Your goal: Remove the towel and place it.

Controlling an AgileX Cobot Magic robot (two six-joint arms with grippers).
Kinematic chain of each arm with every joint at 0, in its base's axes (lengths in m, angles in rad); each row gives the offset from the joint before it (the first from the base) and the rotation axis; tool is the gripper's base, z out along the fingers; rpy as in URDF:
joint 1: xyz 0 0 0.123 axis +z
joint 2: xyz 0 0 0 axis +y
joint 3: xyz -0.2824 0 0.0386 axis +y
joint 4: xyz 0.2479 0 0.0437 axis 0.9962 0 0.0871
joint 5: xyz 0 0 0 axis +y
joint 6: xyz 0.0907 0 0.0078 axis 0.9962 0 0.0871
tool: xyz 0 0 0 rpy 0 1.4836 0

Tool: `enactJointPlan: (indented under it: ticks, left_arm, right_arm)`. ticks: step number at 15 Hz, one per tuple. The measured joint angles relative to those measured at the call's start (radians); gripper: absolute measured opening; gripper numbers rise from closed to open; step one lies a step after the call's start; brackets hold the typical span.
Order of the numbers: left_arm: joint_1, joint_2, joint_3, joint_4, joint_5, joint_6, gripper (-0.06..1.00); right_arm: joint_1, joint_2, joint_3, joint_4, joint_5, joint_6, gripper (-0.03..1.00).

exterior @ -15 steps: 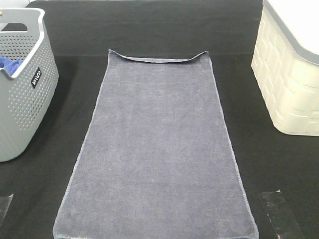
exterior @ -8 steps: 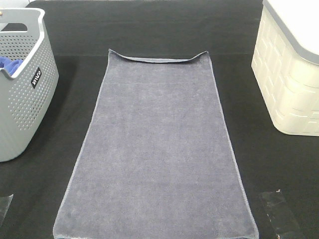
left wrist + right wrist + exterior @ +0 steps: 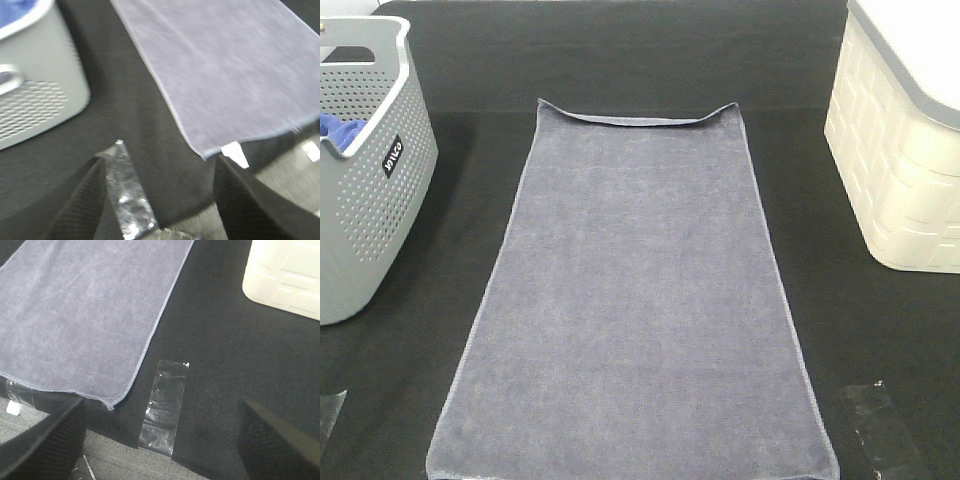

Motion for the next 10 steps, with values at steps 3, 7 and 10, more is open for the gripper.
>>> enactJointPlan:
  ticks: [3, 7, 10]
  left_arm:
    - [0.085, -0.108, 0.000, 0.000, -0.001, 0.000, 0.61]
    - [0.107, -0.162, 0.000, 0.000, -0.001, 0.000, 0.61]
    - [0.107, -0.162, 0.000, 0.002, -0.001, 0.000, 0.61]
  right_arm:
    - [0.000, -0.052, 0.000, 0.007, 0.000, 0.000, 0.77]
    - [-0.011, -0.114, 0.000, 0.010, 0.000, 0.000, 0.77]
    - [-0.114, -0.116, 0.000, 0.021, 0.000, 0.000, 0.77]
